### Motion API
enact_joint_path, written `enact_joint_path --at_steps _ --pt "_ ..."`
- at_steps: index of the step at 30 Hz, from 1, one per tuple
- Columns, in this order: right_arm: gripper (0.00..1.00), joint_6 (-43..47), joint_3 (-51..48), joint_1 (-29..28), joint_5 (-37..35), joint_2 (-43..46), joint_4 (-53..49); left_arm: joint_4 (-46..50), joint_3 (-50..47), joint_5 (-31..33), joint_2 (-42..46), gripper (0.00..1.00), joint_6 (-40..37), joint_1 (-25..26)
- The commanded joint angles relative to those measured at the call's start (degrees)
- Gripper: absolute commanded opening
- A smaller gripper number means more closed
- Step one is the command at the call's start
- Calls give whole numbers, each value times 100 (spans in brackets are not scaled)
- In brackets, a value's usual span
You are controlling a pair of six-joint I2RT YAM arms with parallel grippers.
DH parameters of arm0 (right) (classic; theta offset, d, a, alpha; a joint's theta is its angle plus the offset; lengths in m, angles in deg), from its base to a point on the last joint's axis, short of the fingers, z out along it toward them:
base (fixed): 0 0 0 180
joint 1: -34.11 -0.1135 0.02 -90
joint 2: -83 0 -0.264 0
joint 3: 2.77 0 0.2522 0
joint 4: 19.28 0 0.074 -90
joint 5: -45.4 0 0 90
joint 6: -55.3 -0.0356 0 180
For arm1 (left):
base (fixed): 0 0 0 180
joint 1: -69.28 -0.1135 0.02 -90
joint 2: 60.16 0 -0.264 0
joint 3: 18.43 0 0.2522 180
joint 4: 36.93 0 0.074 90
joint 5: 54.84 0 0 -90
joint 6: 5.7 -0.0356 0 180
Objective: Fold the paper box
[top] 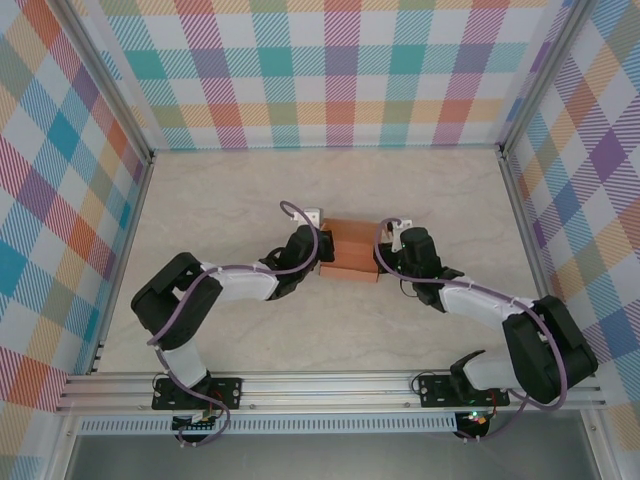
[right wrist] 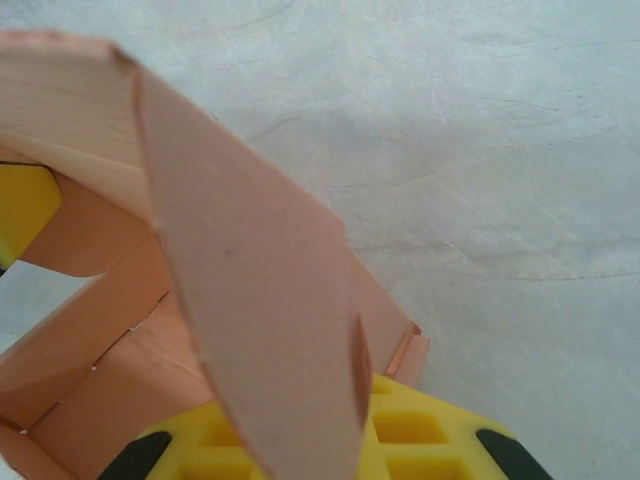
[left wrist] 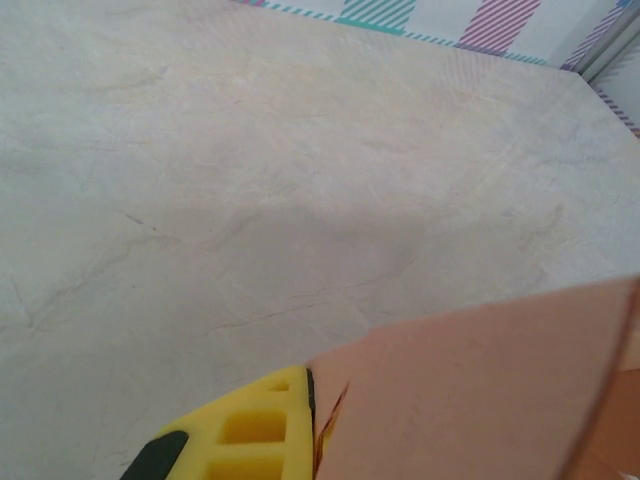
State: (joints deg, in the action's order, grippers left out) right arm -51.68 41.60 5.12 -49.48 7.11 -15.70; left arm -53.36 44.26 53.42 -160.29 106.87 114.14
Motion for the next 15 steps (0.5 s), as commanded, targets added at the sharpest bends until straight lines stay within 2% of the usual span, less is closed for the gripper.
enact_joint_path --at_steps 1,6,10,15 --pt "15 -83 17 -115 92 -177 153 -563 -42 -198 -101 6 -178 196" --pt "16 16 295 -115 91 -314 6 -234 244 -359 -46 6 -322 181" --pt "16 64 442 -115 175 -455 -20 587 830 -579 -73 4 133 172" --pt "15 -97 424 -114 225 -582 150 570 823 -458 -142 5 867 163"
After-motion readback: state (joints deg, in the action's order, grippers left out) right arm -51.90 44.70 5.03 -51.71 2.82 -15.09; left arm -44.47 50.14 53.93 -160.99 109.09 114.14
